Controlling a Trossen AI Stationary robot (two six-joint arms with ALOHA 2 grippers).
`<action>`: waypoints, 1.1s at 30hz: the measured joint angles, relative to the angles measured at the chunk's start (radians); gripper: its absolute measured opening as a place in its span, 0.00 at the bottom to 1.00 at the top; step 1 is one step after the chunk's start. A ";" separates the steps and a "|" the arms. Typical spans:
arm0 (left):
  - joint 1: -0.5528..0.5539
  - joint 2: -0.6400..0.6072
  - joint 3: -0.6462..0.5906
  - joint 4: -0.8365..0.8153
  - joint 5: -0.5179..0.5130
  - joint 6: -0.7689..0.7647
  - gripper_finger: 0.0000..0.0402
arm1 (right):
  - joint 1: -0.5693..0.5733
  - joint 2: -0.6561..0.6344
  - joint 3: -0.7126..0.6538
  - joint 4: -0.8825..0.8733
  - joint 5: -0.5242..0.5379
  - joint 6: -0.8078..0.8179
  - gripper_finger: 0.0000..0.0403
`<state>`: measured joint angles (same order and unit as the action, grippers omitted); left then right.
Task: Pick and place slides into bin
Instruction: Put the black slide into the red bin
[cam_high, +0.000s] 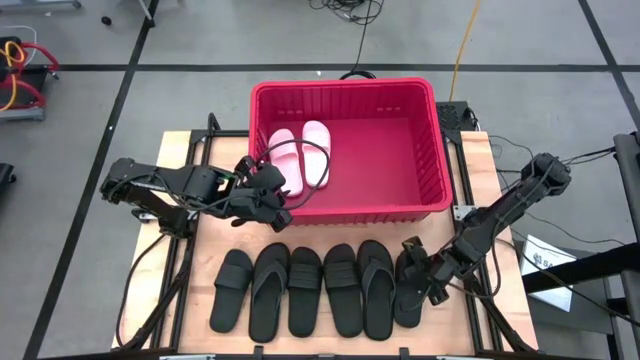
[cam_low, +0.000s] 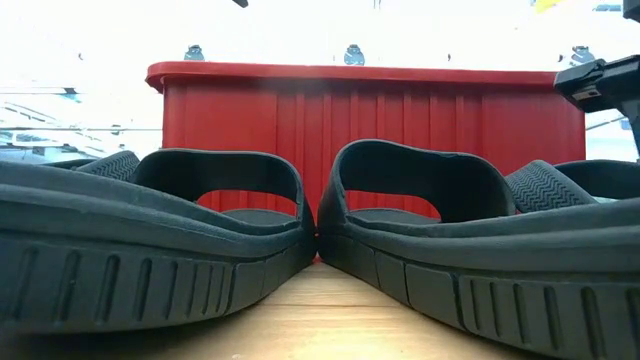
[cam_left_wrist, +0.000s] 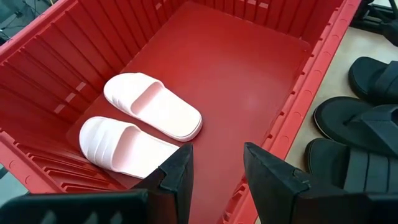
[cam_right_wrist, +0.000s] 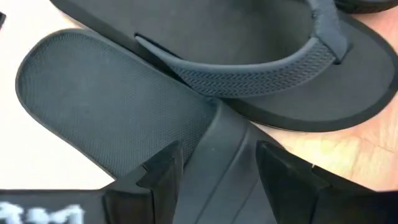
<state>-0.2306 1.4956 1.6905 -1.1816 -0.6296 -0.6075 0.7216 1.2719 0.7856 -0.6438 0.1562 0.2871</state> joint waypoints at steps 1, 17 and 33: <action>0.000 0.000 0.000 0.000 0.000 0.000 0.34 | 0.006 0.005 0.000 0.002 0.000 0.000 0.48; 0.000 0.000 0.000 -0.002 0.000 0.010 0.34 | 0.094 0.057 0.001 -0.093 0.182 0.030 0.48; 0.000 0.000 0.000 -0.002 0.000 0.010 0.34 | 0.091 0.057 0.000 -0.260 0.347 0.043 0.39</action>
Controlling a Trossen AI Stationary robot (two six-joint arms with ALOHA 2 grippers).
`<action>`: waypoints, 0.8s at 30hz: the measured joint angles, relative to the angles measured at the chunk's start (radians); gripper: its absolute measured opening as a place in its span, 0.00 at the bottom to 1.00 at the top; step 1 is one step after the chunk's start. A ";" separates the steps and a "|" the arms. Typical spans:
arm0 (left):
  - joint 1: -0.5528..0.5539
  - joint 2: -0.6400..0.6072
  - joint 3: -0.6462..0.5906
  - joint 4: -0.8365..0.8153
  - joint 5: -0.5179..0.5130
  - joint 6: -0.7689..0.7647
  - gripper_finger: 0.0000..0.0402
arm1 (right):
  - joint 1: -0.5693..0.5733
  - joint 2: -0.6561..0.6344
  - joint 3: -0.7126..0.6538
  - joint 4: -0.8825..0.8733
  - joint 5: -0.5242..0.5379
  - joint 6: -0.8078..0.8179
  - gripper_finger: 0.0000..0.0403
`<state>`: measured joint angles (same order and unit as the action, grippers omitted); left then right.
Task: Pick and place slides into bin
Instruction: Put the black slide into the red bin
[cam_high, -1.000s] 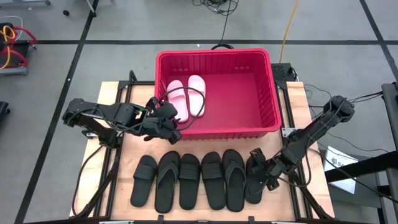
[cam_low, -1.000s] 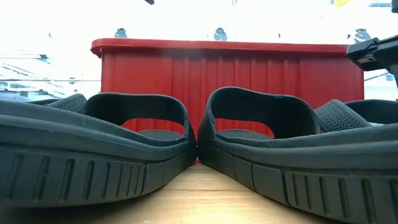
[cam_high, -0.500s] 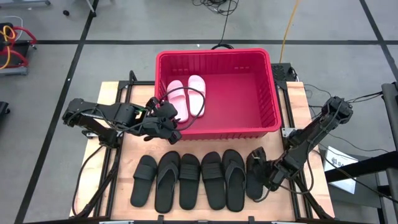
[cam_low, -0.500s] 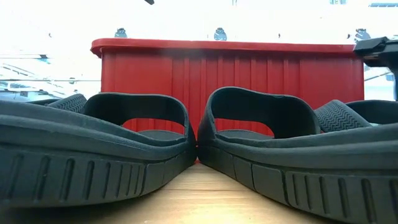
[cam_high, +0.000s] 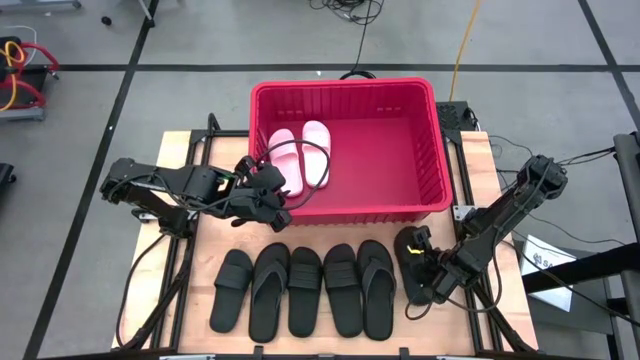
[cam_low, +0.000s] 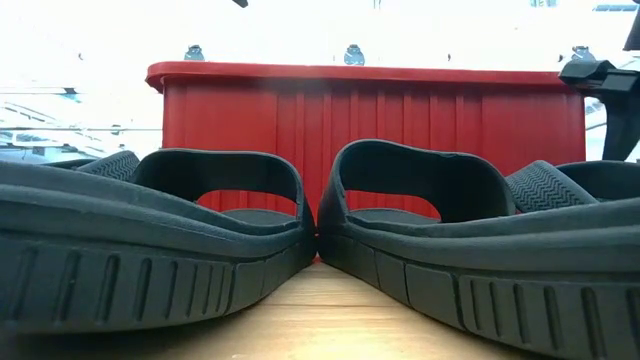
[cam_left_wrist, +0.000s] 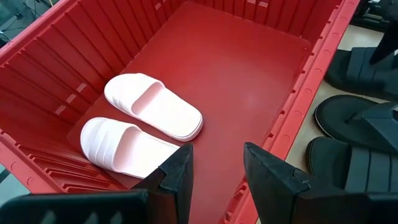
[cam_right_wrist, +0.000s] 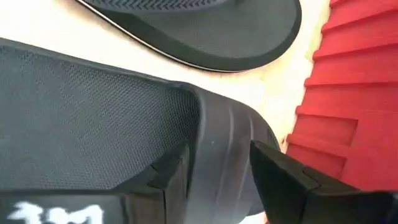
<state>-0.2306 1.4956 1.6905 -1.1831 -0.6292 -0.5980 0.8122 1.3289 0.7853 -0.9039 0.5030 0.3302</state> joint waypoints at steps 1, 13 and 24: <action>0.000 0.000 0.000 0.000 0.000 0.000 0.34 | 0.000 0.000 0.000 0.000 0.000 0.000 0.37; 0.000 0.000 0.000 0.000 0.000 -0.002 0.34 | -0.027 0.000 0.000 0.007 0.071 0.010 0.13; 0.000 0.000 0.000 0.000 0.000 0.003 0.34 | -0.082 -0.002 0.002 0.041 0.069 0.029 0.01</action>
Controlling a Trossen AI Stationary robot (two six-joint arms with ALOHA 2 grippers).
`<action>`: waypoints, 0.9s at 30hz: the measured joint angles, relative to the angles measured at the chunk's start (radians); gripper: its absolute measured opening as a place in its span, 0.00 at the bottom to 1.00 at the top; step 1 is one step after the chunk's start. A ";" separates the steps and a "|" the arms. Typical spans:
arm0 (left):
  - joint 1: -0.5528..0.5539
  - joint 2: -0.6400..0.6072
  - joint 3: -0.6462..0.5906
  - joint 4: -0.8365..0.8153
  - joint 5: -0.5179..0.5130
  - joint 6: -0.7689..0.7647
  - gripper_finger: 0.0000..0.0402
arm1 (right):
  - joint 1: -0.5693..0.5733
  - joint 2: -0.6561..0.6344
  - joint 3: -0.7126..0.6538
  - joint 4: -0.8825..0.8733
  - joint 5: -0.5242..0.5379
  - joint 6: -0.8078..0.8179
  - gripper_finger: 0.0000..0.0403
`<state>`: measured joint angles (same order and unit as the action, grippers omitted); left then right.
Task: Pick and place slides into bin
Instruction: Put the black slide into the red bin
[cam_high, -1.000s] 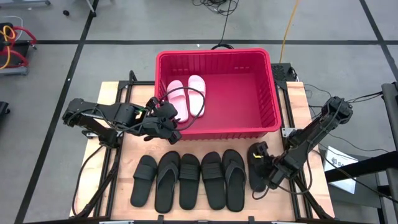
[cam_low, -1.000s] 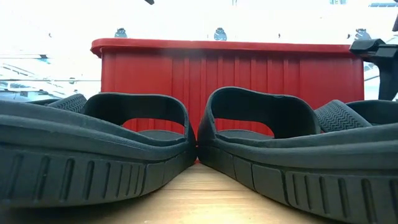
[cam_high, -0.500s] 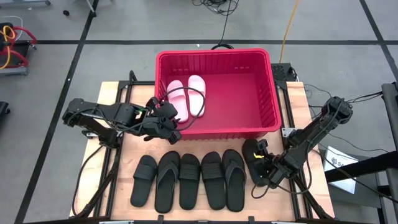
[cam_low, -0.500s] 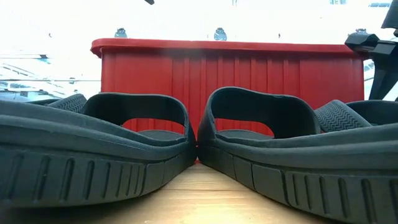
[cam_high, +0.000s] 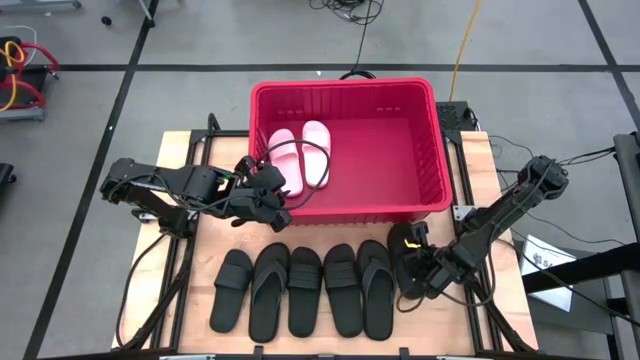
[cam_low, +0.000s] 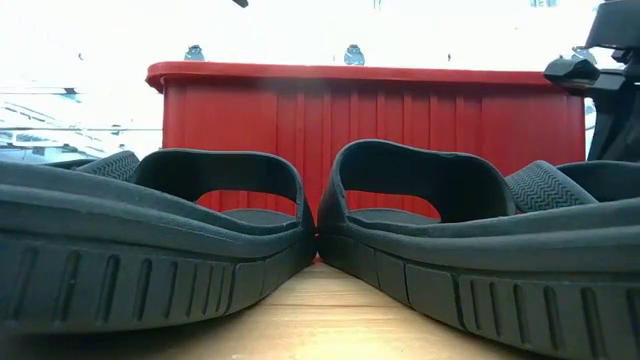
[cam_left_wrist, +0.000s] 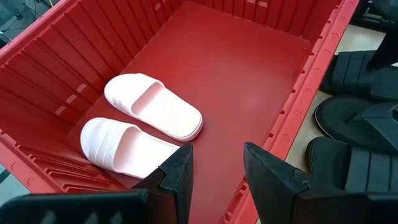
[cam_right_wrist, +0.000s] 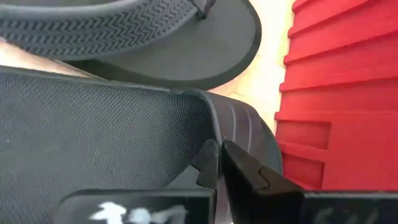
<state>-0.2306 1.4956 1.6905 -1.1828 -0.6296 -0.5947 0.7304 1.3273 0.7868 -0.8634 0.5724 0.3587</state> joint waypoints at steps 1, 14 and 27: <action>0.000 0.000 0.000 0.000 0.000 0.007 0.34 | -0.003 0.000 0.000 0.003 0.000 0.004 0.01; 0.000 0.000 0.000 0.000 0.001 0.016 0.34 | -0.011 0.002 0.141 -0.125 0.003 0.041 0.00; 0.000 0.000 0.000 0.000 0.002 0.015 0.34 | -0.011 0.002 0.353 -0.216 0.000 -0.012 0.00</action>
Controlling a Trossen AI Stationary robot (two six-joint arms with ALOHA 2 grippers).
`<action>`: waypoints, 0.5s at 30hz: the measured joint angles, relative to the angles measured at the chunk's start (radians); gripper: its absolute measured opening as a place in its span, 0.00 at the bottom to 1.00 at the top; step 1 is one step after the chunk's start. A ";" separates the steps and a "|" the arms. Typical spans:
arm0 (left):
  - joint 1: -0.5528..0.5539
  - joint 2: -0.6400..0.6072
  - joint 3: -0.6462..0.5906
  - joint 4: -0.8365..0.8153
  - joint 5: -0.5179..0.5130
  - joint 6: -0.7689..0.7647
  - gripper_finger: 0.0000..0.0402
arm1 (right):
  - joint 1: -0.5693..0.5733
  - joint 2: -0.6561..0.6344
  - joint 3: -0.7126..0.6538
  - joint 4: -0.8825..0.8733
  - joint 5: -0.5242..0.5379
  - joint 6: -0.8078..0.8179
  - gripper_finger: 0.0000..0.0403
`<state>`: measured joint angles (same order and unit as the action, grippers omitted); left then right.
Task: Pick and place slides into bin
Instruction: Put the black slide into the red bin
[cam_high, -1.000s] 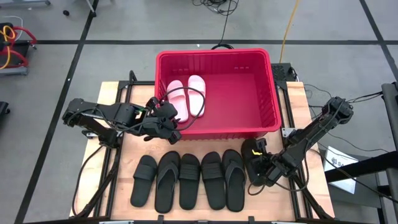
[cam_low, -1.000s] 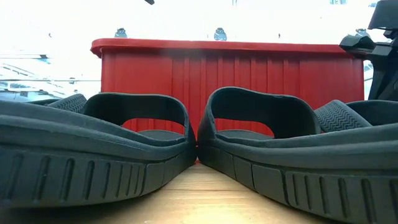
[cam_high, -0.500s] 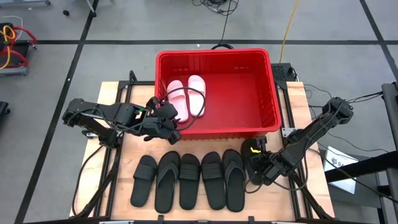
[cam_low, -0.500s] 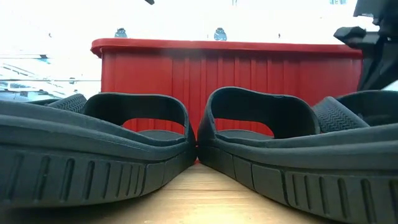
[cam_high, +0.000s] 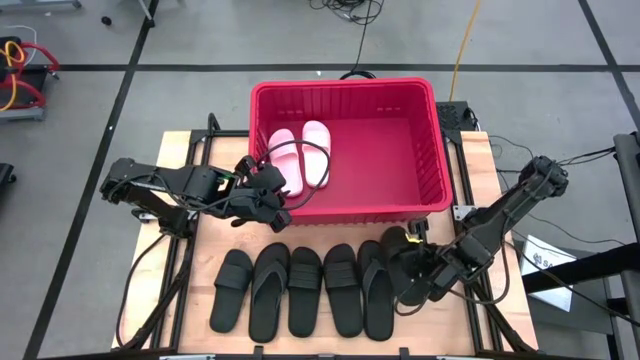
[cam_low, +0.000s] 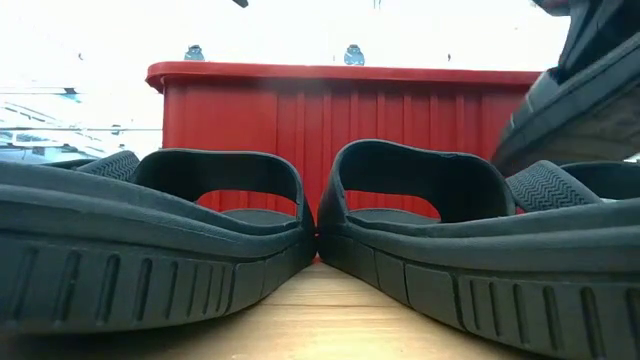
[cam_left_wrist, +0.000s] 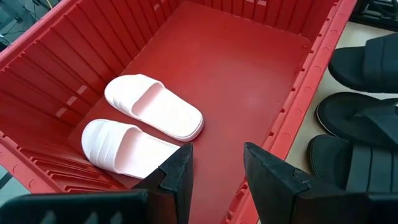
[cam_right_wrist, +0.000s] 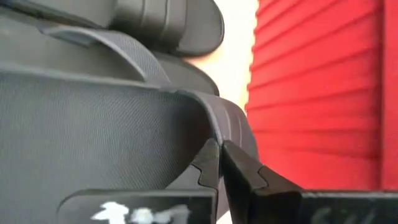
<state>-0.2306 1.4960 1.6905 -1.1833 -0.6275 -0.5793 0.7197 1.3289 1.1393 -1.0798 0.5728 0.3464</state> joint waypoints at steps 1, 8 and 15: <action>0.000 0.000 0.000 -0.001 0.003 0.000 0.34 | 0.000 0.000 0.012 0.001 -0.001 -0.008 0.00; -0.004 0.000 0.000 -0.003 0.081 0.000 0.34 | 0.000 0.000 0.121 0.024 -0.001 -0.094 0.00; -0.034 0.000 0.000 -0.003 0.088 0.020 0.34 | -0.035 0.000 0.191 0.242 0.043 -0.263 0.00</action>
<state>-0.2644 1.4960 1.6905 -1.1858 -0.5392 -0.5596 0.6847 1.3285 1.3308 -0.8379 0.6158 0.0834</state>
